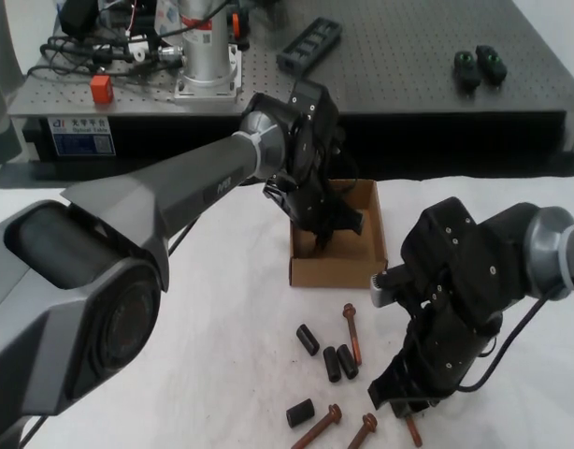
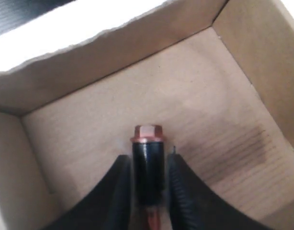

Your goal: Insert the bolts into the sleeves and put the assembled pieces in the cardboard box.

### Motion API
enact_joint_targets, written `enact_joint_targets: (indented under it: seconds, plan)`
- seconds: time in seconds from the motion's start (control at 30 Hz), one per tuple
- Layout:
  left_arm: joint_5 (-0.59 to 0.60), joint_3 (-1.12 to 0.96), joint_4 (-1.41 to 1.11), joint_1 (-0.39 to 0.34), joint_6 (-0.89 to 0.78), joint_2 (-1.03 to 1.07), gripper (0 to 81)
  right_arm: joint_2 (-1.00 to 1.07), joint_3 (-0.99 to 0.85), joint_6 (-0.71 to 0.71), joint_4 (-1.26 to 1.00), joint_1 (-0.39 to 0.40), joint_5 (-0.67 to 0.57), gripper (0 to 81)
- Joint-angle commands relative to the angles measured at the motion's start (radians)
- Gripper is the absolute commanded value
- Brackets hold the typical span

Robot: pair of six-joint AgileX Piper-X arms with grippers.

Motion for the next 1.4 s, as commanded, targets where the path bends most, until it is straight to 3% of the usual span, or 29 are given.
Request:
enact_joint_targets:
  seconds: [0.0, 0.07, 0.33, 0.57, 0.77, 1.03, 1.37]
  plan:
    - [-0.002, -0.016, 0.049, -0.001, -0.010, -0.042, 19.7, 0.016, -0.005, -0.027, 0.011, 0.002, -0.008, 10.9]
    - [-0.007, -0.016, 0.076, -0.001, -0.010, -0.079, 19.7, 0.016, -0.005, -0.044, 0.017, 0.002, -0.008, 0.4]
    - [-0.027, 0.005, 0.271, -0.001, 0.075, -0.258, 19.7, -0.097, -0.002, -0.041, 0.004, -0.023, -0.016, 2.2]
    - [0.027, 0.284, 0.368, -0.006, 0.112, -0.390, 20.5, -0.393, 0.078, 0.011, -0.009, -0.105, -0.101, 2.2]
    - [0.090, 0.489, 0.394, -0.064, 0.204, -0.447, 38.1, -0.564, 0.184, 0.073, -0.007, -0.125, -0.142, 2.2]
    - [0.053, 0.650, 0.292, -0.217, 0.374, -0.447, 33.1, -0.613, 0.267, 0.098, 0.002, -0.125, -0.151, 2.2]
    - [-0.024, 0.748, 0.162, -0.229, 0.387, -0.447, 31.7, -0.616, 0.273, 0.098, 0.015, -0.125, -0.151, 2.2]
